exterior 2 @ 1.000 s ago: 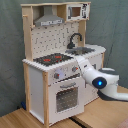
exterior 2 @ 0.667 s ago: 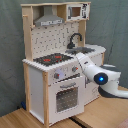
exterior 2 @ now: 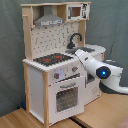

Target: Play with the kitchen

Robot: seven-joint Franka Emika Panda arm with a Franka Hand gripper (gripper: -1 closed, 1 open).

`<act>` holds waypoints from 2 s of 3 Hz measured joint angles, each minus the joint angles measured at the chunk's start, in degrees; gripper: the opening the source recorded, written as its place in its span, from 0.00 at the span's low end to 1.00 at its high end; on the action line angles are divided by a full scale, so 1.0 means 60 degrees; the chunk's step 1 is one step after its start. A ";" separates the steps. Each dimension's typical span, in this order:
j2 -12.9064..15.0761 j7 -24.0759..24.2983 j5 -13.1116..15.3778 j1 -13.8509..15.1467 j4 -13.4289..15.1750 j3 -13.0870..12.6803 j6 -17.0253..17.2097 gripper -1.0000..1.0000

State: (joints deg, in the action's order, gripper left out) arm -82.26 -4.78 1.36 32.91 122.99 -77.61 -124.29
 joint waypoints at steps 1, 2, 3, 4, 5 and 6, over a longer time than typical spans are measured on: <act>0.0164 -0.0955 -0.0130 0.0008 0.0001 0.0149 -0.0004 1.00; 0.0368 -0.1892 -0.0295 0.0029 0.0003 0.0344 -0.0005 1.00; 0.0605 -0.2883 -0.0476 0.0052 0.0003 0.0622 -0.0054 1.00; 0.0902 -0.3934 -0.0718 0.0066 0.0003 0.0898 -0.0122 1.00; 0.1297 -0.4901 -0.1067 0.0073 0.0004 0.1020 -0.0213 1.00; 0.1742 -0.5719 -0.1437 0.0079 0.0008 0.1018 -0.0234 1.00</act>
State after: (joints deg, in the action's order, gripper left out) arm -71.80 -39.10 -7.26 33.38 123.04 -71.50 -125.70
